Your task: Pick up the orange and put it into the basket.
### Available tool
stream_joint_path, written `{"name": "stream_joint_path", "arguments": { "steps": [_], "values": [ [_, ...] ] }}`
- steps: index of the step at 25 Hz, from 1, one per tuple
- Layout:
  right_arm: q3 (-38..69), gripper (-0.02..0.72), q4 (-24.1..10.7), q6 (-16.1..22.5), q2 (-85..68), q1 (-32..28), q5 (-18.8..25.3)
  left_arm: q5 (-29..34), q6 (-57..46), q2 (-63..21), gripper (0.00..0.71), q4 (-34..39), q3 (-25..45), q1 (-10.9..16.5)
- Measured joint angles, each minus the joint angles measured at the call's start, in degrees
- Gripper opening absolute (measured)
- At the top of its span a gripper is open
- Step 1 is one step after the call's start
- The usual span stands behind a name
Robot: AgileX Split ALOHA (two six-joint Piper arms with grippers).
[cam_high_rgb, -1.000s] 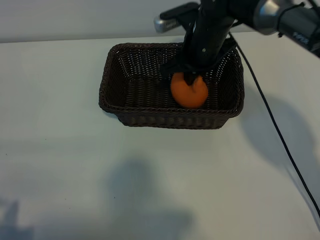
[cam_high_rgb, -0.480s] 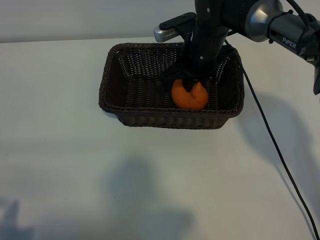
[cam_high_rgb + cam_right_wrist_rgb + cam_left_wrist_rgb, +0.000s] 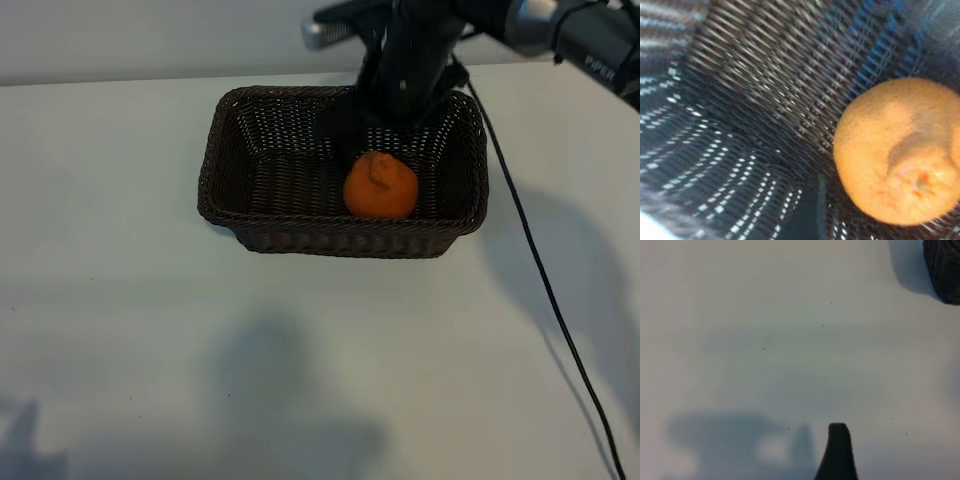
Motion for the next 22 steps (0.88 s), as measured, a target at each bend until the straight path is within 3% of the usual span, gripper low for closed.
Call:
{"name": "stream_joint_path", "arguments": {
  "steps": [3,7,11,22],
  "values": [
    [-4.5,0.685,-2.4,1.0,-0.3,0.0,2.9,0.0,0.0,0.0,0.592,0.0,0.0,0.0],
    [-7.3,0.651,-6.0,2.9,-0.5,-0.4,3.3,0.0,0.0,0.0,0.592,0.0,0.0,0.0],
    [-7.6,0.641,-7.3,3.9,-0.5,-3.1,3.6,0.0,0.0,0.0,0.592,0.0,0.0,0.0],
    [-7.9,0.597,-8.7,1.6,-0.5,-27.9,3.6,0.0,0.0,0.0,0.592,0.0,0.0,0.0]
  ]
}}
